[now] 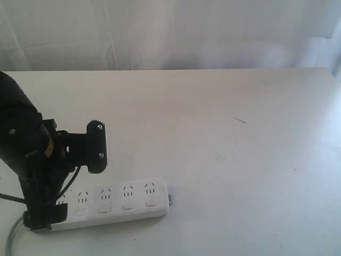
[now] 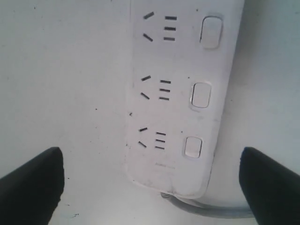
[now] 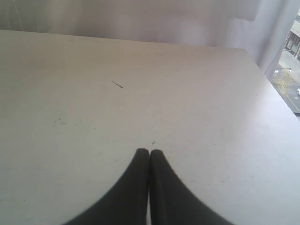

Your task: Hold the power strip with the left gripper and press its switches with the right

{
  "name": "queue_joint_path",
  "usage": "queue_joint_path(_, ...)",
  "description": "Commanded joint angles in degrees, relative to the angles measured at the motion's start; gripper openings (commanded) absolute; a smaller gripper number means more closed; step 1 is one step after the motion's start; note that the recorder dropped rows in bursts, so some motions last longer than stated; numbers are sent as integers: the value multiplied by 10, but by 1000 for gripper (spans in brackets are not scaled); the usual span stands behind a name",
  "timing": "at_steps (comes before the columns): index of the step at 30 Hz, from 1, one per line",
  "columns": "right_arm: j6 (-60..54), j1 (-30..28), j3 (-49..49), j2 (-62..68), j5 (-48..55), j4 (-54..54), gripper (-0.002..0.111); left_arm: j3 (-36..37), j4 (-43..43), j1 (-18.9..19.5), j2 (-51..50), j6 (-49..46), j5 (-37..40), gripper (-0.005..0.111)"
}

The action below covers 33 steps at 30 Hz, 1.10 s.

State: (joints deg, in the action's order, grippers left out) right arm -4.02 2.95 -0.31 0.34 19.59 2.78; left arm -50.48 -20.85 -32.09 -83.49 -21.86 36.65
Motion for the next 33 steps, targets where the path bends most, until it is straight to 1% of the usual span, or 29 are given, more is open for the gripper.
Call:
queue_joint_path(1, -3, -1, 3, -3, -3, 1, 0, -3, 68, 57, 0, -104, 16, 105)
queue_joint_path(4, -3, -1, 3, -3, -3, 1, 0, -3, 101, 96, 0, -182, 31, 105)
queue_joint_path(7, -3, -1, 3, -3, -3, 1, 0, -3, 107, 120, 0, -209, 42, 105)
queue_joint_path(8, -3, -1, 3, -3, -3, 1, 0, -3, 120, 126, 0, -226, 39, 105)
queue_joint_path(11, -3, -1, 3, -3, -3, 1, 0, -3, 163, 128, 0, -262, 35, 105)
queue_joint_path(13, -3, -1, 3, -3, -3, 1, 0, 0, 165, 130, -11, -266, 33, 105)
queue_joint_path(17, -3, -1, 3, -3, -3, 0, 0, 28, 151, 132, -39, -270, -26, 105)
queue_joint_path(21, -3, -1, 3, -3, -3, 1, 0, 34, 144, 133, -41, -254, -49, 105)
queue_joint_path(23, -3, -1, 3, -3, -3, 1, 0, 47, 160, 146, -48, -249, -63, 105)
queue_joint_path(27, -3, -1, 3, -3, -3, 1, 0, 61, 161, 167, -59, -249, -89, 105)
queue_joint_path(30, -3, -1, 3, -3, -3, 1, 0, 65, 172, 169, -60, -249, -114, 105)
queue_joint_path(33, -3, -1, 3, -3, -3, 1, 0, 65, 183, 169, -64, -249, -116, 105)
